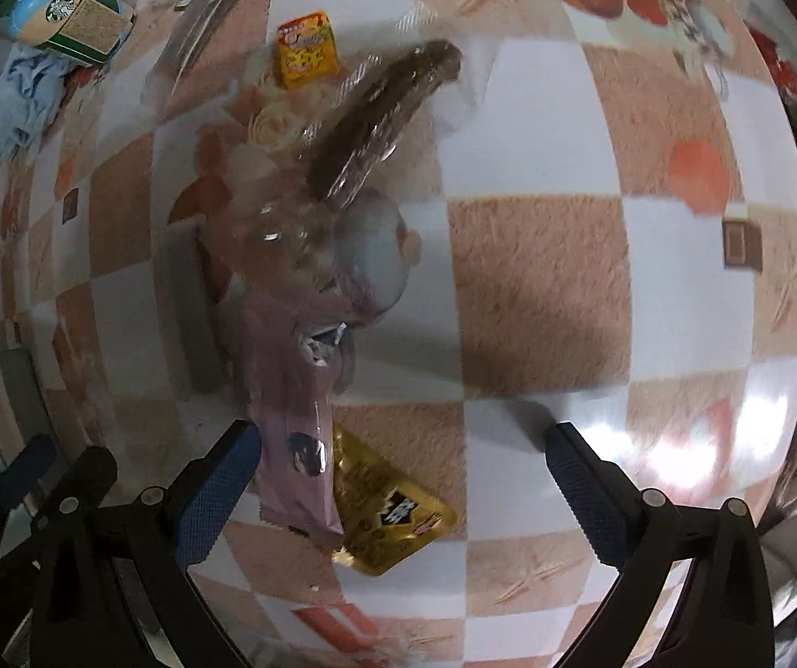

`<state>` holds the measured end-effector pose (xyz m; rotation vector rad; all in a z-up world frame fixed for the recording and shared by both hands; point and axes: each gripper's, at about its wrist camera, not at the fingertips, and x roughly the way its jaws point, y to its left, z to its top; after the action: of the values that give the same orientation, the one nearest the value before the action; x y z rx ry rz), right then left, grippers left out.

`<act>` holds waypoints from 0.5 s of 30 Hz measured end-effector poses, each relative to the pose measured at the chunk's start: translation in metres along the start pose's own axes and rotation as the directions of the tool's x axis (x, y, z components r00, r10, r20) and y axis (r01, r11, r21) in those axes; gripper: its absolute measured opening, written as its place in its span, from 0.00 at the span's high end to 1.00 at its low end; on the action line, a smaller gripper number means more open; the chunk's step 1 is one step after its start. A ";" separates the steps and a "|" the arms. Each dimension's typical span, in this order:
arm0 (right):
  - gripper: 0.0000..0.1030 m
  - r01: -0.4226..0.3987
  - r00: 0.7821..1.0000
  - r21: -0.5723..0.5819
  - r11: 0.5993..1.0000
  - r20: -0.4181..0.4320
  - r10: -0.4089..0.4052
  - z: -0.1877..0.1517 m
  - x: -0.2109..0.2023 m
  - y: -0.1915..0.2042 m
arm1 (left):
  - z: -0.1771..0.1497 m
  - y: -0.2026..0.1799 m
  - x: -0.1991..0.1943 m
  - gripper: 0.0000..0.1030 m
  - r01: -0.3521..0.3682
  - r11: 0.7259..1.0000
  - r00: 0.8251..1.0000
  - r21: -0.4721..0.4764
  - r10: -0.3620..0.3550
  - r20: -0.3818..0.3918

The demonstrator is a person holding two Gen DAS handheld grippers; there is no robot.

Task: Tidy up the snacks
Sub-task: 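Move both grippers back over the table toward the remaining snacks, then grasp clear stick candy with left gripper while right grasps pink packet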

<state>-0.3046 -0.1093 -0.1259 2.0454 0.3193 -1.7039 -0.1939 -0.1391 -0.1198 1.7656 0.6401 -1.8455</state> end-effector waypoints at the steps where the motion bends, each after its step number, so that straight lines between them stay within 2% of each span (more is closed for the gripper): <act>1: 0.00 0.019 1.000 0.003 1.000 0.007 -0.020 -0.004 0.000 -0.006 | 0.003 -0.005 0.000 0.23 0.005 1.000 1.000 0.003 -0.005 0.004; 5: 0.00 0.045 0.999 0.024 0.999 0.018 -0.046 0.017 -0.013 -0.034 | 0.020 -0.031 -0.001 0.23 0.019 1.000 1.000 0.020 -0.020 0.023; 9: 0.00 0.084 0.996 0.043 0.996 0.024 -0.085 0.022 -0.019 -0.058 | 0.038 -0.055 0.001 0.23 0.027 0.999 0.999 0.040 -0.028 0.031; 12: 0.00 0.064 0.998 0.036 0.997 0.010 -0.064 0.026 -0.021 -0.069 | 0.050 -0.080 0.007 0.23 0.030 0.999 0.999 0.043 -0.032 0.039; 15: 0.00 0.052 0.999 -0.025 0.998 0.014 -0.052 0.024 -0.024 -0.064 | 0.056 -0.088 0.017 0.23 0.027 0.998 0.999 0.052 -0.029 0.037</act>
<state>-0.3597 -0.0623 -0.1185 2.0232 0.3912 -1.7350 -0.2937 -0.1087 -0.1350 1.7585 0.6114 -1.9251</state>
